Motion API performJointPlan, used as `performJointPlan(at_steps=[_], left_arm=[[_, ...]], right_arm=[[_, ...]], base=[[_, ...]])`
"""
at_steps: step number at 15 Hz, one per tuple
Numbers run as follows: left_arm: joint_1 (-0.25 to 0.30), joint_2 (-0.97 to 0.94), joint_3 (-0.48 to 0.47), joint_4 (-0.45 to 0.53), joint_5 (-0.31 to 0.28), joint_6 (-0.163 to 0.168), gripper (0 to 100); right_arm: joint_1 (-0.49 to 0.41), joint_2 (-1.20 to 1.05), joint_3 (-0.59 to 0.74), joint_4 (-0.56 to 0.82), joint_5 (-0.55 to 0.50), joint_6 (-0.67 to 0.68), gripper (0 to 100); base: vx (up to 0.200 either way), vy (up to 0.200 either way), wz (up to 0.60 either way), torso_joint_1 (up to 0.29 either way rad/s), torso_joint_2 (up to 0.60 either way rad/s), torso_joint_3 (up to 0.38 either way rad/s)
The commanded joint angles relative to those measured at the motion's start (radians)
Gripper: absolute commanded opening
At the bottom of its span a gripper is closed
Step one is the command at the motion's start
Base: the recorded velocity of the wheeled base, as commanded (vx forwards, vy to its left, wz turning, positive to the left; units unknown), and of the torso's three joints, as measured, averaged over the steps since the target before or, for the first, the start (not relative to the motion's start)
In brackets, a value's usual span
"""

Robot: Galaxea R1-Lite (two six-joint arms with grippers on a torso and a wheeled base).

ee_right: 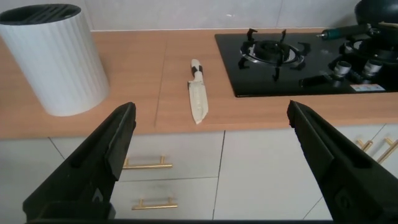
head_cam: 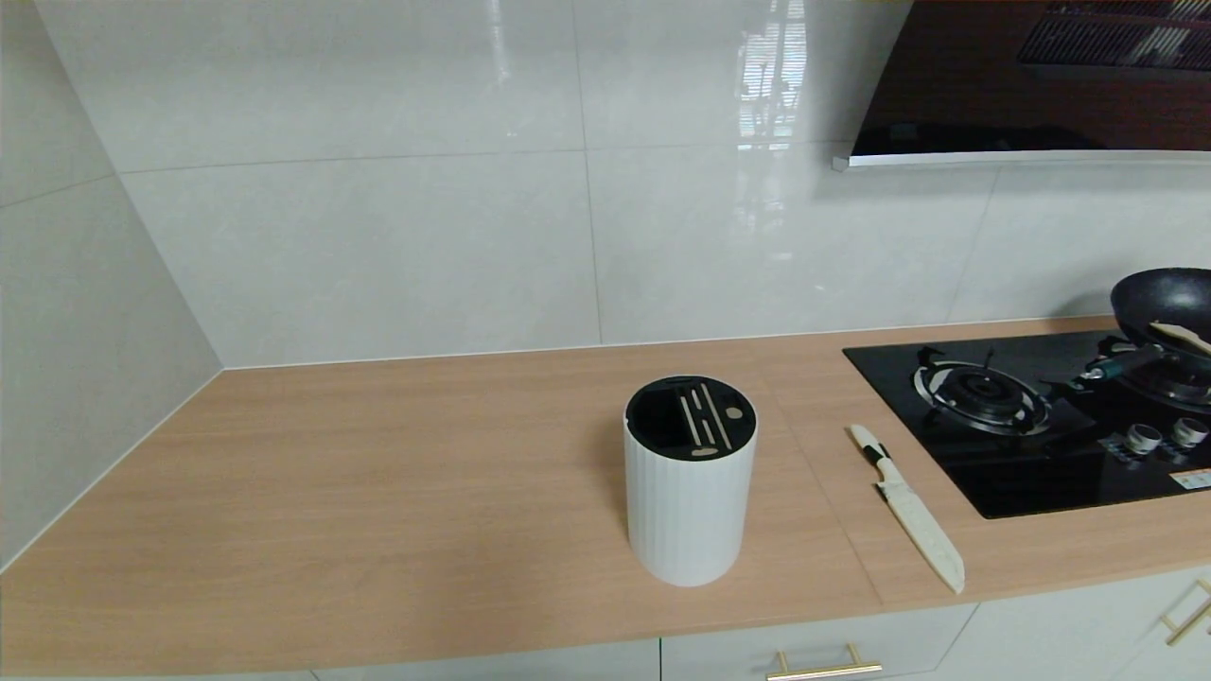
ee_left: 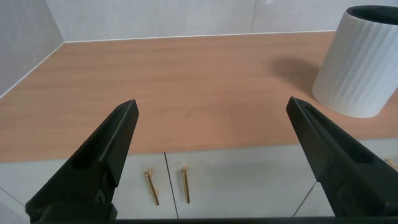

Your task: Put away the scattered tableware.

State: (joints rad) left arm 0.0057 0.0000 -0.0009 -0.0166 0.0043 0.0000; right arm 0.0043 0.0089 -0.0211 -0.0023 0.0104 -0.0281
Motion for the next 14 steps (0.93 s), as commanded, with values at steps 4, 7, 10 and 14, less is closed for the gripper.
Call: performJointPlan(at_steps=[4, 7, 10, 14], left_arm=[[0.0, 0.0, 0.001, 0.0, 0.0, 0.0, 100], [0.0, 0.0, 0.001, 0.0, 0.0, 0.0, 100], [0.0, 0.0, -0.001, 0.0, 0.0, 0.0, 100], [0.0, 0.0, 0.001, 0.0, 0.0, 0.002, 100]], right_arm=[[0.008, 0.519, -0.384, -0.01, 0.06, 0.008, 100], [0.013, 0.815, -0.497, -0.011, 0.059, -0.003, 100], [0.014, 1.068, -0.603, -0.028, 0.04, -0.036, 100], [0.002, 1.381, -0.649, -0.234, 0.043, -0.044, 100]], base=[[0.0, 0.0, 0.0, 0.0, 0.0, 0.0], [0.0, 0.0, 0.0, 0.0, 0.0, 0.0], [0.0, 0.0, 0.0, 0.0, 0.0, 0.0], [0.0, 0.0, 0.0, 0.0, 0.0, 0.0]])
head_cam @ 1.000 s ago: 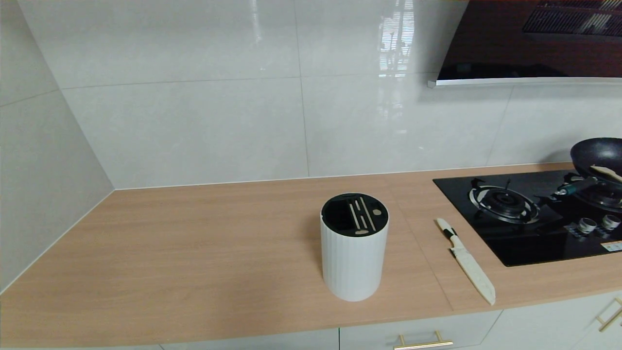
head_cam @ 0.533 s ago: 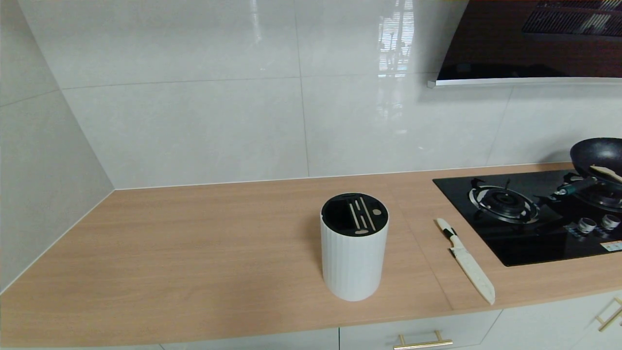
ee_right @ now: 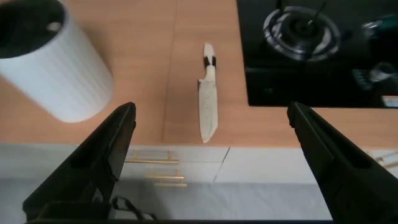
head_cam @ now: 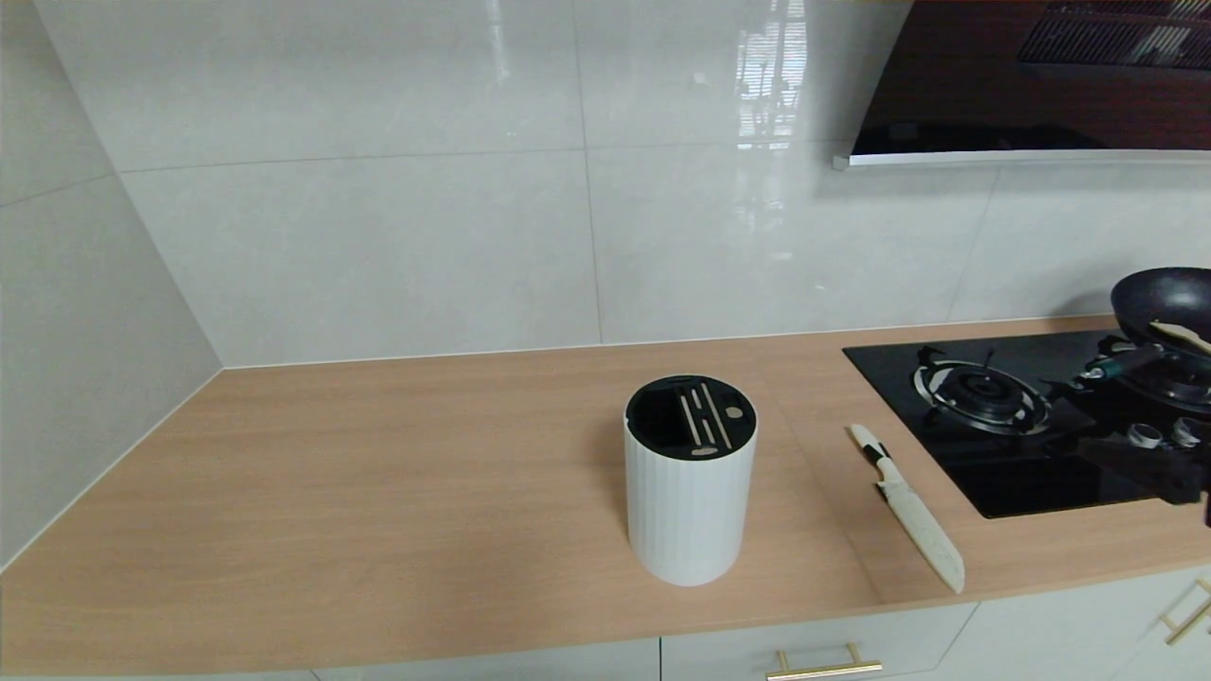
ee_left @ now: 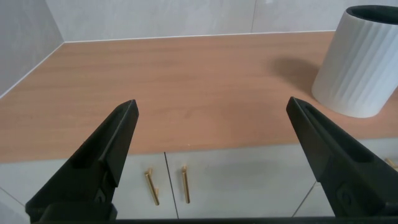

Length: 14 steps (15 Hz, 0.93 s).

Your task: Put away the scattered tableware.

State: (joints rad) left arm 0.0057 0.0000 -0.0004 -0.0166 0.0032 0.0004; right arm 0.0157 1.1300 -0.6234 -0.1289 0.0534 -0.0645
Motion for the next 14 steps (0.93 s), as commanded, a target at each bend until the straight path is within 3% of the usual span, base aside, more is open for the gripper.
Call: performJointPlan(at_steps=[1, 3, 14], left_arm=[[0.0, 0.0, 0.0, 0.0, 0.0, 0.0, 100], [0.0, 0.0, -0.001, 0.0, 0.0, 0.001, 100], [0.0, 0.0, 0.0, 0.0, 0.0, 0.0, 100]], right_arm=[[-0.016, 0.335, -0.042, -0.199, -0.001, -0.009, 100], [-0.011, 0.436, -0.056, -0.264, -0.006, -0.025, 100], [0.036, 0.88, -0.266, -0.273, 0.009, -0.035, 100]], base=[[0.0, 0.0, 0.0, 0.0, 0.0, 0.0], [0.0, 0.0, 0.0, 0.0, 0.0, 0.0], [0.0, 0.0, 0.0, 0.0, 0.0, 0.0]])
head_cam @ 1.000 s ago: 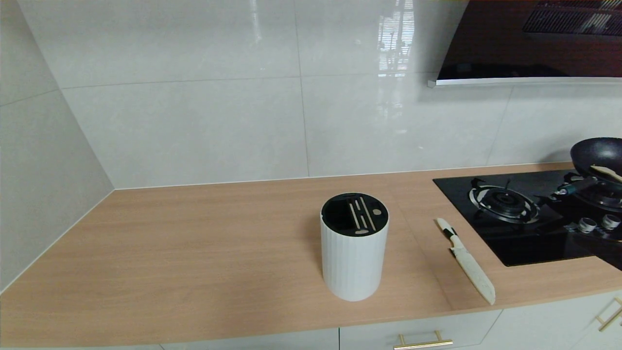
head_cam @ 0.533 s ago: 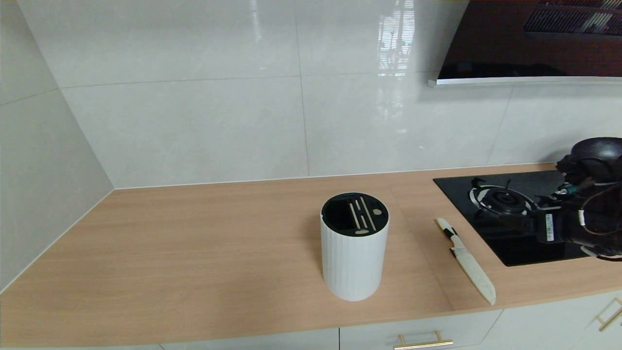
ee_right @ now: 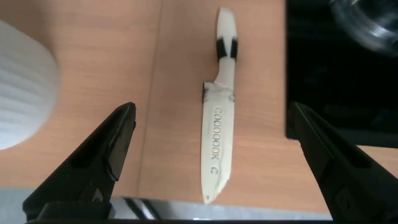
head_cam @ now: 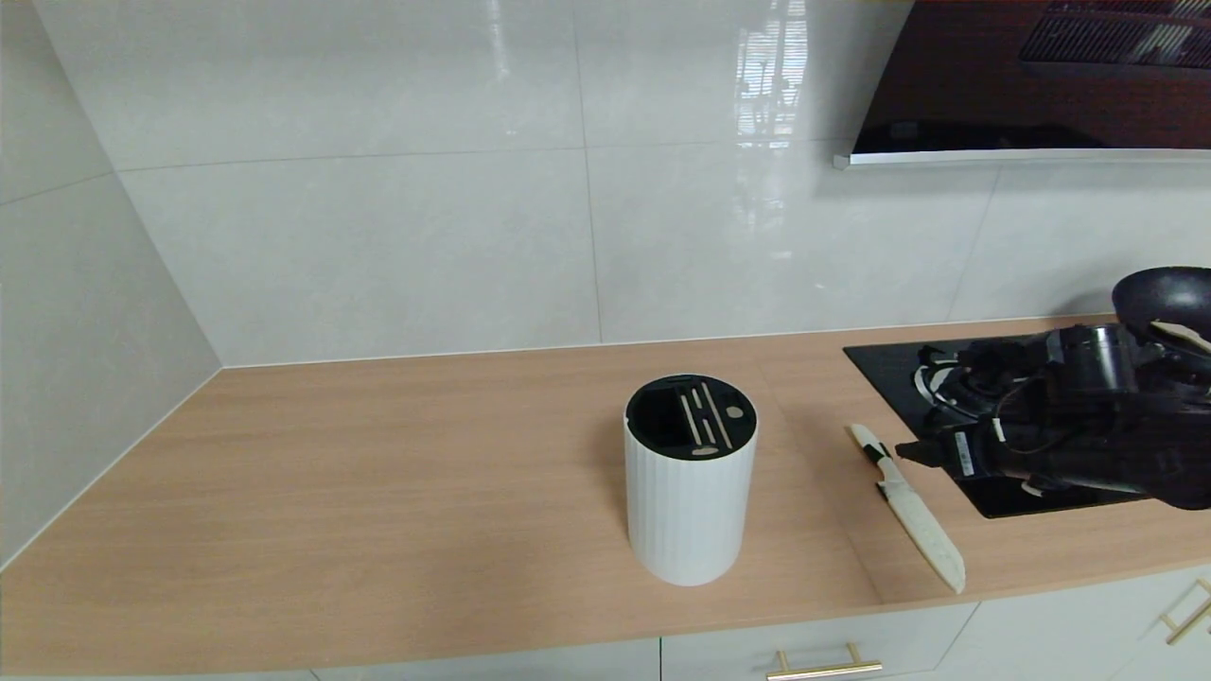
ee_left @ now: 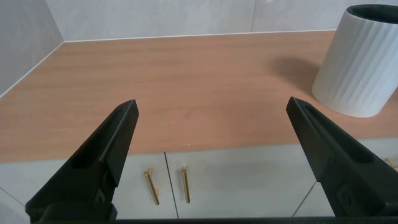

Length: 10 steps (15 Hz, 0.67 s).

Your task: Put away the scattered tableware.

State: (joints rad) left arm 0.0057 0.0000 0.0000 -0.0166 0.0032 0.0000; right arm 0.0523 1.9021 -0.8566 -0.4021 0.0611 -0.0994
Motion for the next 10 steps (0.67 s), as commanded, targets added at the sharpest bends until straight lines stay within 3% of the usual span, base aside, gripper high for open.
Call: performJointPlan(at_steps=[1, 10], left_arm=[[0.0, 0.0, 0.0, 0.0, 0.0, 0.0, 100], [0.0, 0.0, 0.0, 0.0, 0.001, 0.0, 100]], right_arm=[[-0.002, 0.152, -0.062, 0.0, -0.001, -0.002, 100], [-0.011, 0.353, -0.124, -0.055, -0.006, 0.0, 100]], base=[[0.0, 0.0, 0.0, 0.0, 0.0, 0.0], [0.0, 0.0, 0.0, 0.0, 0.0, 0.0]])
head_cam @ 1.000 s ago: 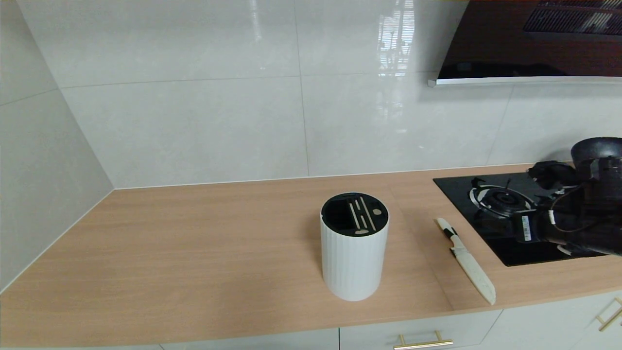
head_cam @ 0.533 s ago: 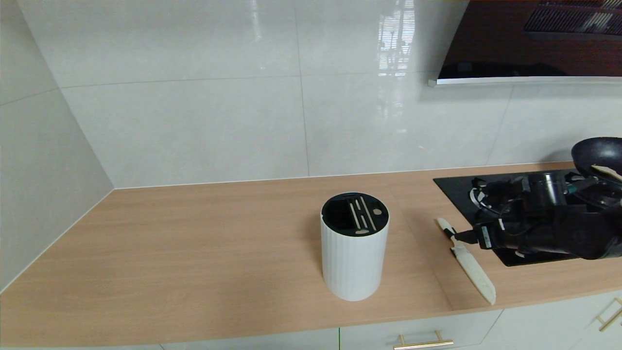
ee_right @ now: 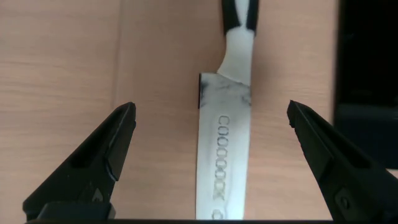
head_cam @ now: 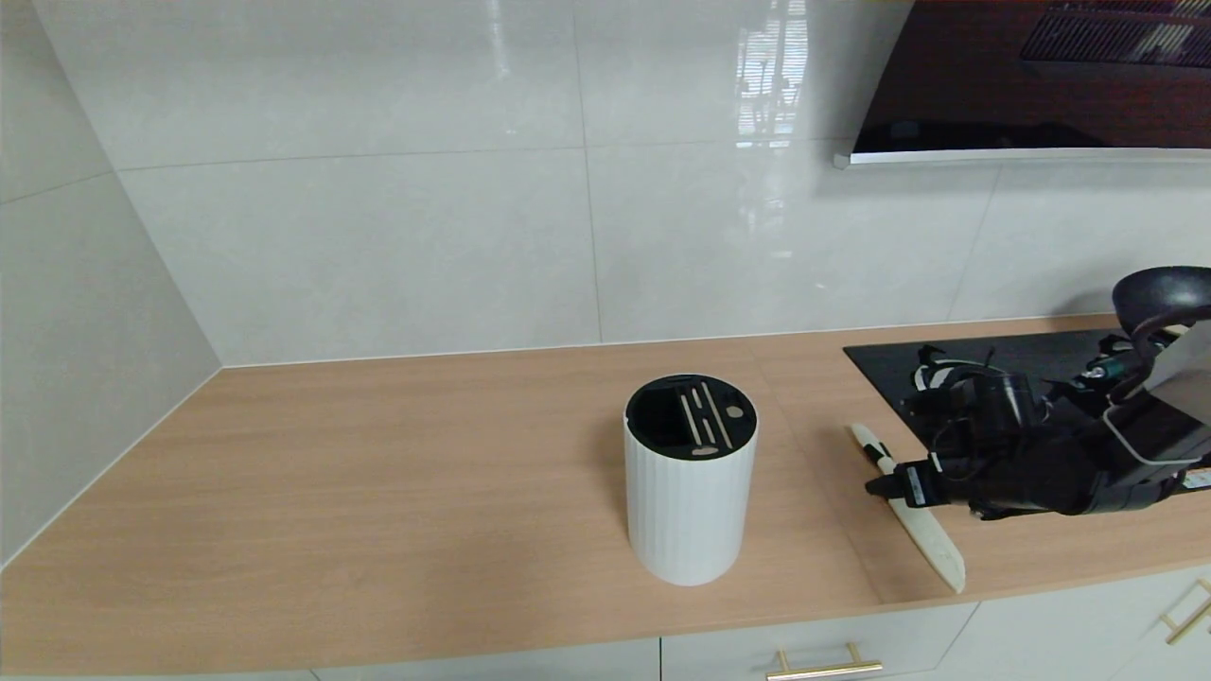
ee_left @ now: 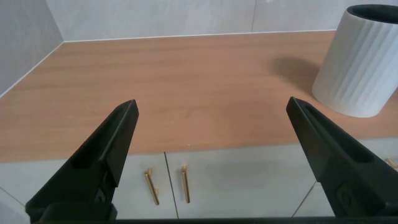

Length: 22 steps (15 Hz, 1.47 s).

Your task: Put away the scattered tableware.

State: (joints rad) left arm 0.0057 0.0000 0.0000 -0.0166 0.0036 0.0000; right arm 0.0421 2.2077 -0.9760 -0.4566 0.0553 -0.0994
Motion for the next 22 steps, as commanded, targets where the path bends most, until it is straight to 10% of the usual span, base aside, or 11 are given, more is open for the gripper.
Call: performJointPlan(at_steps=[1, 21, 22], left_arm=[[0.0, 0.0, 0.0, 0.0, -0.001, 0.0, 100], [0.0, 0.0, 0.0, 0.0, -0.001, 0.0, 100], [0.0, 0.0, 0.0, 0.0, -0.001, 0.0, 100]], right_arm=[[-0.001, 0.06, -0.004, -0.019, -0.002, 0.0, 100], [-0.028, 0.161, -0.01, -0.22, -0.025, 0.001, 100], [-0.03, 0.161, -0.012, -0.22, -0.025, 0.001, 0]], base=[[0.0, 0.0, 0.0, 0.0, 0.0, 0.0], [0.0, 0.0, 0.0, 0.0, 0.0, 0.0], [0.0, 0.0, 0.0, 0.0, 0.0, 0.0]])
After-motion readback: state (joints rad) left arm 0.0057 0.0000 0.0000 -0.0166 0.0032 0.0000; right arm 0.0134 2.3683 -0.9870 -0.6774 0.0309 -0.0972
